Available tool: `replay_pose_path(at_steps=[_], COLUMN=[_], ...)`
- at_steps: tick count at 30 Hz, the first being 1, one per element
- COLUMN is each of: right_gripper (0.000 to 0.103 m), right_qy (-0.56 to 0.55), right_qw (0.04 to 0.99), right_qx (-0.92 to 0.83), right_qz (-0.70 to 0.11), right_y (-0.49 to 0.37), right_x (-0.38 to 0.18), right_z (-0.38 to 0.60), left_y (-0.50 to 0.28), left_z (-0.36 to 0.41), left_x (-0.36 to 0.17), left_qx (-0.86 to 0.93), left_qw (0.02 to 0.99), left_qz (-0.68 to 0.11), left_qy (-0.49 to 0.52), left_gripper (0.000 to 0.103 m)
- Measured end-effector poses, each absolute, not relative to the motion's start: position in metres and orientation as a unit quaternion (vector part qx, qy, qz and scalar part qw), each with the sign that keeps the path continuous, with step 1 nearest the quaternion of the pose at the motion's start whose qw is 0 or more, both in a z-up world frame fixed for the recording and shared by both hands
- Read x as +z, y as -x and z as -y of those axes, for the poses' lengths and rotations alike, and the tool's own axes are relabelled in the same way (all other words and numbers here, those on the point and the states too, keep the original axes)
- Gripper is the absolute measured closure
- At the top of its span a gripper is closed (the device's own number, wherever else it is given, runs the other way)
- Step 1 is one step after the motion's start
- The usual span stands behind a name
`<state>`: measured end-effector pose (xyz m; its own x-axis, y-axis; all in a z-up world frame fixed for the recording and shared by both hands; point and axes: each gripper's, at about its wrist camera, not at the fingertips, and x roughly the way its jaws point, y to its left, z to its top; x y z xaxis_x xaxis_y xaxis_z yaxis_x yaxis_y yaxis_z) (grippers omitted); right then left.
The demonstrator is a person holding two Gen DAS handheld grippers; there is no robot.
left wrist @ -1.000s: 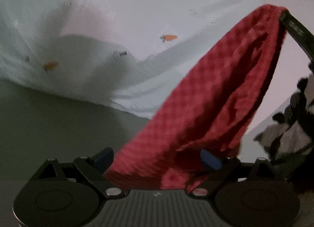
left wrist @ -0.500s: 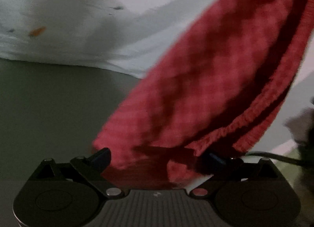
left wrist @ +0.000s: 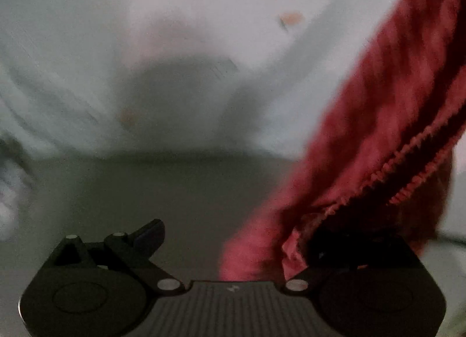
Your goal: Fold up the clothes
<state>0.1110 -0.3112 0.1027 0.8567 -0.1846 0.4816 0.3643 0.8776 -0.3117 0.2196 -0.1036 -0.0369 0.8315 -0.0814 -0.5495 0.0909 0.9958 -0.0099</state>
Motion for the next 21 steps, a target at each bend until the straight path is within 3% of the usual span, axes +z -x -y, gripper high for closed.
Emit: replay_pose_path(at_steps=[4,8,12,18,21], right_gripper=[0.058,0.048,0.046,0.036,0.036], right_qy=[0.197,0.212,0.221,0.243,0.213], right_qw=[0.939,0.932,0.931,0.935,0.955], right_qx=[-0.166,-0.176,-0.168,-0.142,-0.104], right_qz=[0.23,0.235,0.237,0.217,0.179], right_y=[-0.105,-0.097,-0.083,-0.055,-0.035], right_x=[0.109,0.112,0.109,0.097,0.096], right_z=[0.319,0.321,0.319,0.315,0.322], left_y=[-0.208,-0.191,-0.15,-0.105,-0.09], left_z=[0.083,0.069,0.068,0.054,0.049], left_x=[0.002,0.05,0.099,0.116,0.113], left_qx=[0.046,0.128,0.188,0.22,0.216], left_qw=[0.977,0.983,0.979,0.973,0.974], left_qz=[-0.203,-0.107,-0.026,0.008,-0.008], left_qy=[-0.042,-0.073,-0.076,-0.068,-0.061], left_gripper=[0.004,0.003,0.003,0.002,0.001])
